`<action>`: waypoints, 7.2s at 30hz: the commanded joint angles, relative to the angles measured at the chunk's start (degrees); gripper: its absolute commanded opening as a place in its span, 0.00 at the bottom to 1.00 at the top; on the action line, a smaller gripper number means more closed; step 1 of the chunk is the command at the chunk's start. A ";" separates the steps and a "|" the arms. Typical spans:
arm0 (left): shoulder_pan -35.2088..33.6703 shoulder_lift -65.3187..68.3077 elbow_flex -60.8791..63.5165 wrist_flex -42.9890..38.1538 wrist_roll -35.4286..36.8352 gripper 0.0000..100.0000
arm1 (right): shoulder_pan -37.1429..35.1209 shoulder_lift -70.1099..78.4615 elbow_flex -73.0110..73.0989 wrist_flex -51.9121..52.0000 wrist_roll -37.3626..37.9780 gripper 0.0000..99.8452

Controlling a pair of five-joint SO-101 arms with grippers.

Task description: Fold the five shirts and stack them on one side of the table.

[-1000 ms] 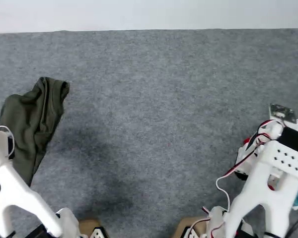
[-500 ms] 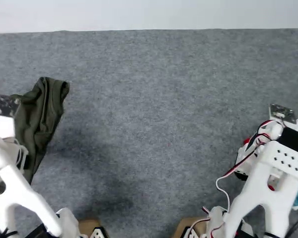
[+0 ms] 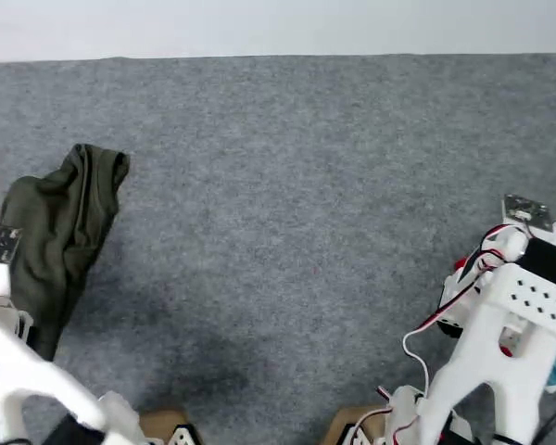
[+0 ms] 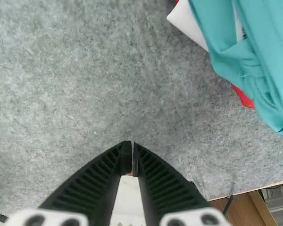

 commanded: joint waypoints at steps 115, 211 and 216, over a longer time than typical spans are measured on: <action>-10.20 -12.13 -22.81 13.98 31.38 0.00 | -63.25 46.73 -67.60 1.80 4.48 0.01; 27.08 -12.13 -29.23 28.13 31.82 0.00 | -26.33 65.89 -126.68 -3.82 42.81 0.01; 39.21 -12.13 -29.23 27.60 34.37 0.00 | -17.98 65.36 -126.59 -3.82 42.81 0.01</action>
